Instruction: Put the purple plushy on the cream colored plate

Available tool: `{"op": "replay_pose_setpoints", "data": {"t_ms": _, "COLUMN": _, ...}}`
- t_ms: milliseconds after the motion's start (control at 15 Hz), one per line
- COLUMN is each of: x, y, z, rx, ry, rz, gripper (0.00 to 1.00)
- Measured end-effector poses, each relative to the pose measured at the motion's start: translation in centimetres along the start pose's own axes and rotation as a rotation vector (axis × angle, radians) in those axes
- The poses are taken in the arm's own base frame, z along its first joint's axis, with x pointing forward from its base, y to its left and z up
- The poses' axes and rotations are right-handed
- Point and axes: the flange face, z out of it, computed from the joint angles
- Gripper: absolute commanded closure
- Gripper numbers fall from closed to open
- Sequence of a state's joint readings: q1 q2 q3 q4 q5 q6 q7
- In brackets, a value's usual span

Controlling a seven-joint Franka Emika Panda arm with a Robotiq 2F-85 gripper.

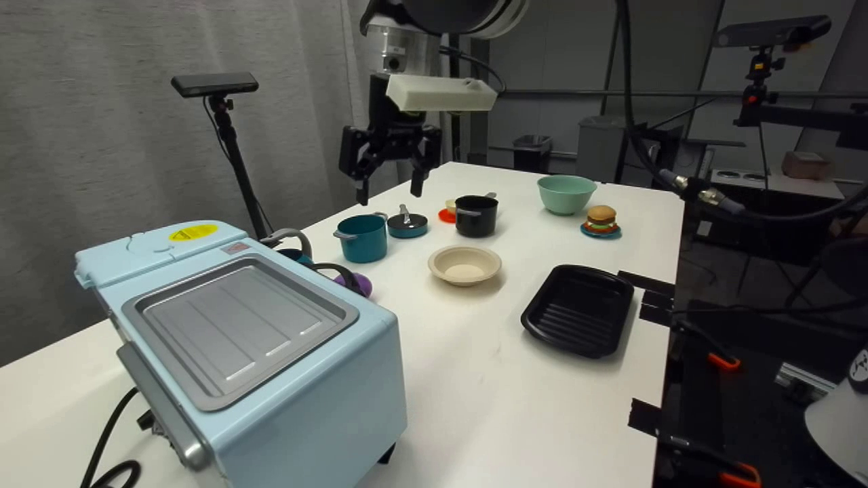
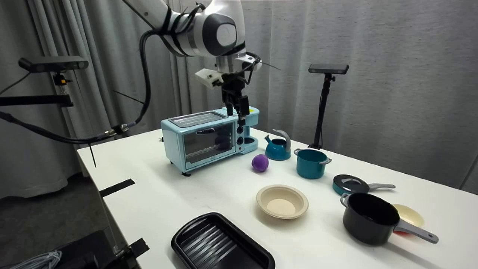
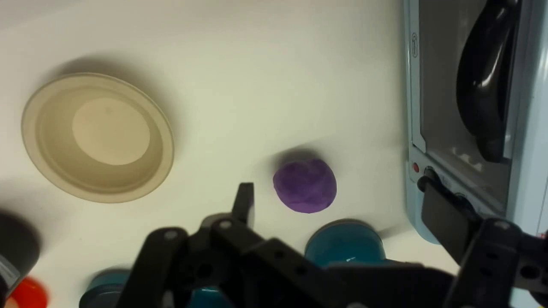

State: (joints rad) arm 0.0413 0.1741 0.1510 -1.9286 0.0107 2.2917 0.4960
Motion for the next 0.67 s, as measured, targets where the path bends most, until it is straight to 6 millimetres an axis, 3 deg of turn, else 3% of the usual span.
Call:
{"op": "replay_pose_setpoints", "data": {"t_ms": 267, "x": 3.4, "y": -1.0, "z": 4.8, "rx": 0.032, "ry": 0.026, "rz": 0.012, "gripper": 0.00}}
{"op": "replay_pose_setpoints", "data": {"t_ms": 667, "x": 4.4, "y": -2.2, "z": 12.8, "rx": 0.071, "ry": 0.067, "rz": 0.015, "gripper": 0.00}}
